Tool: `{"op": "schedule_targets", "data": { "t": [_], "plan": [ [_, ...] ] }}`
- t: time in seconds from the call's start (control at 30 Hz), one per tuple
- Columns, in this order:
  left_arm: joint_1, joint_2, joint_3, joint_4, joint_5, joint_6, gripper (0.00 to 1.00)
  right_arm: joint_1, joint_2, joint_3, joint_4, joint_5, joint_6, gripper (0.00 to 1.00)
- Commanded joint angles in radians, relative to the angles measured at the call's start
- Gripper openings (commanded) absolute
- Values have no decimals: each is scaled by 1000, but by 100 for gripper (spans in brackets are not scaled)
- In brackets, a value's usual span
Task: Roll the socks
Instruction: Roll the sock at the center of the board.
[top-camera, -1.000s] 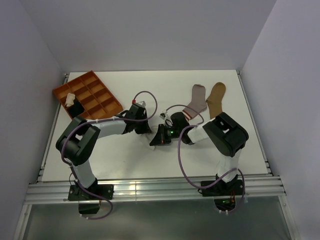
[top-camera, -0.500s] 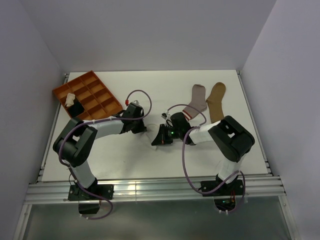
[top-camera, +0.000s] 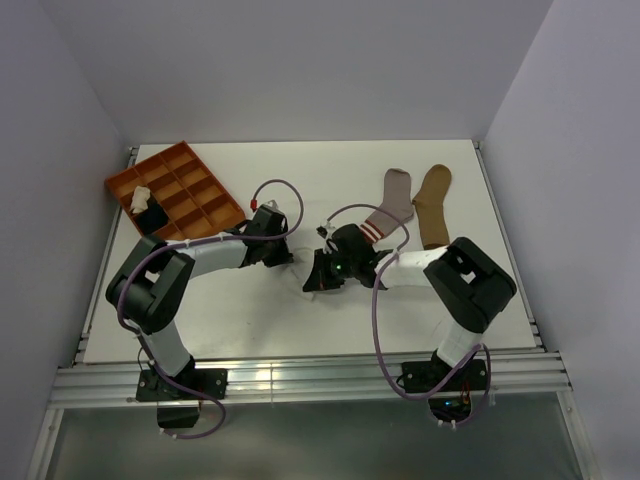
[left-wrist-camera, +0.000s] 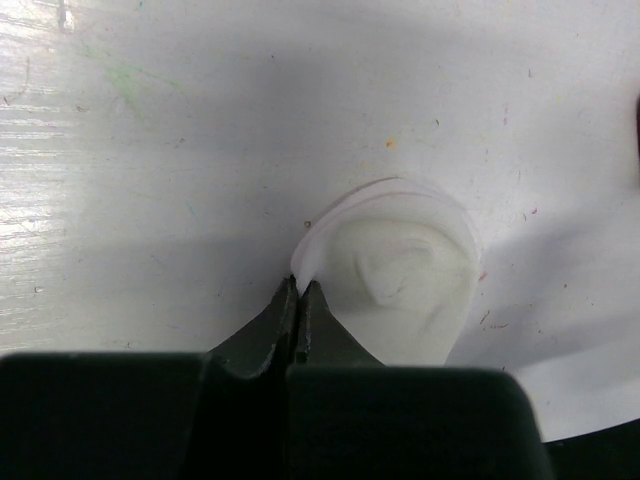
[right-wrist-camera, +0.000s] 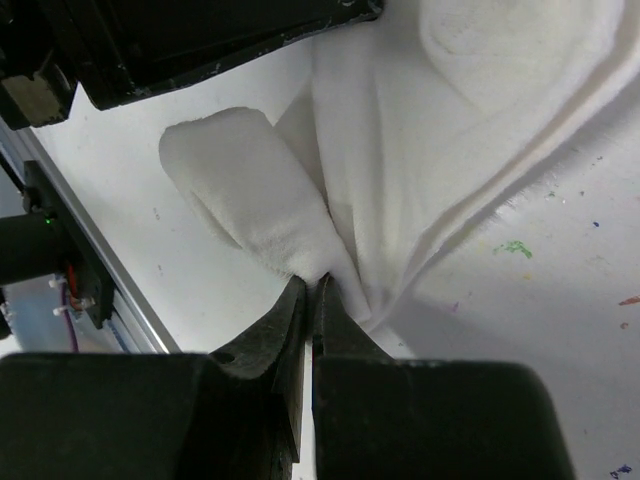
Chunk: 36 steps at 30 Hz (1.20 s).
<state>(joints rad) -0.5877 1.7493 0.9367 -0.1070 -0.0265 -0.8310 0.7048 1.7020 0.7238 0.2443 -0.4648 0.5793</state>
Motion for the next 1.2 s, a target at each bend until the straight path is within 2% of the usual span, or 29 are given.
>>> {"op": "schedule_targets", "data": {
  "t": [0.0, 0.47, 0.7, 0.9, 1.03, 1.07, 1.1, 1.13, 1.17],
  "plan": [
    [22, 47, -7, -62, -93, 41, 0, 28, -12, 26, -131, 26, -45, 0],
    [22, 55, 16, -40, -133, 72, 0, 44, -2, 46, -200, 90, -45, 0],
    [23, 50, 42, 12, -133, 101, 4, 50, 96, 66, -185, 63, -16, 0],
    [22, 18, 77, -14, -139, 89, 20, 47, 180, 78, -122, 8, 51, 0],
    [34, -46, 79, -62, -194, 52, 34, 41, 203, 88, -96, -14, 86, 0],
    [41, -62, 76, -72, -205, 43, 44, 36, 209, 88, -93, -18, 94, 0],
    [48, -94, 71, -82, -225, 26, 48, 35, 212, 82, -76, -24, 115, 0],
    [54, -109, 70, -104, -240, 14, 58, 29, 215, 80, -66, -28, 126, 0],
    [63, -137, 67, -115, -253, -5, 60, 24, 219, 74, -42, -31, 139, 0]
  ]
}}
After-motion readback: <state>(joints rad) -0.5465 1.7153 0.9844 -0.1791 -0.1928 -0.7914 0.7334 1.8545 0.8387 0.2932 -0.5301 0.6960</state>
